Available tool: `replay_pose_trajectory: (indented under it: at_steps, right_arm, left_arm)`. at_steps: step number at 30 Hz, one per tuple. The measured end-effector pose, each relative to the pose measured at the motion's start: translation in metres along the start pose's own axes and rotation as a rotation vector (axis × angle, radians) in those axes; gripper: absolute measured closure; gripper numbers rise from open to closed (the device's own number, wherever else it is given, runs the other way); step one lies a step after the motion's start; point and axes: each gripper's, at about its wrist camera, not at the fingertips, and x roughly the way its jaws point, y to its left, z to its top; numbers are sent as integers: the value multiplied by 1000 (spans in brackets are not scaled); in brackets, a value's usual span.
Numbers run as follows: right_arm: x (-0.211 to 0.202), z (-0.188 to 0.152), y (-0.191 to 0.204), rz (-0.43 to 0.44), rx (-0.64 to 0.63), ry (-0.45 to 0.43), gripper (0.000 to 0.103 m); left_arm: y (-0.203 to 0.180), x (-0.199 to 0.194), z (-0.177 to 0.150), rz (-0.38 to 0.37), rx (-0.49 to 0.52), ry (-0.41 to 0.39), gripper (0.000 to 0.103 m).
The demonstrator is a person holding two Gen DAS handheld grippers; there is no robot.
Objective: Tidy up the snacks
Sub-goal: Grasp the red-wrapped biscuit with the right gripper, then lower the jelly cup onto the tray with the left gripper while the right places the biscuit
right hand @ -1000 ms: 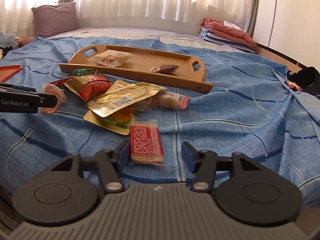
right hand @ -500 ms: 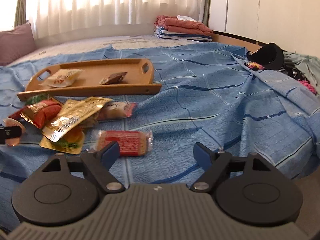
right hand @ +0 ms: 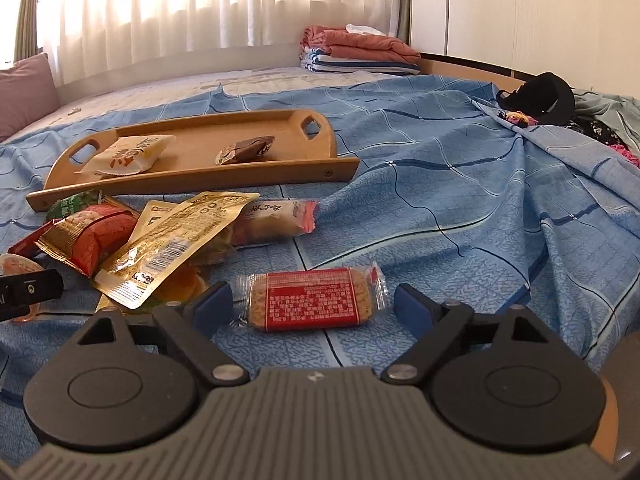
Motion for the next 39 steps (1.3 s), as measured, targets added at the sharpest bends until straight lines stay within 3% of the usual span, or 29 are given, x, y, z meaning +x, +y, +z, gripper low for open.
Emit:
replay_pose_trajectory:
  at_steps: [2,4,12,22,30,39]
  right_arm:
    - [-3,1,0,21,-10,-3,34]
    - [-5,3,0,43,-16,2,36]
    - [-19,22,-3,62,-22,-38,36]
    - [4,85,-17,147,36,-49,36]
    - [53,145,-12,205,17,-24,36]
    - [124,188,5,250,-36,75,36]
  left_arm:
    - [1,-3,1,-13,2,2,63]
    - [0,-6,0,-13,13,-1,64]
    - [0,-24,14,-10,26,-56,63]
    - [9,-23,81,-11,26,-125,63]
    - [23,20,146,-11,-15,-119,64]
    - [31,101,207,-33,-91,-14,63]
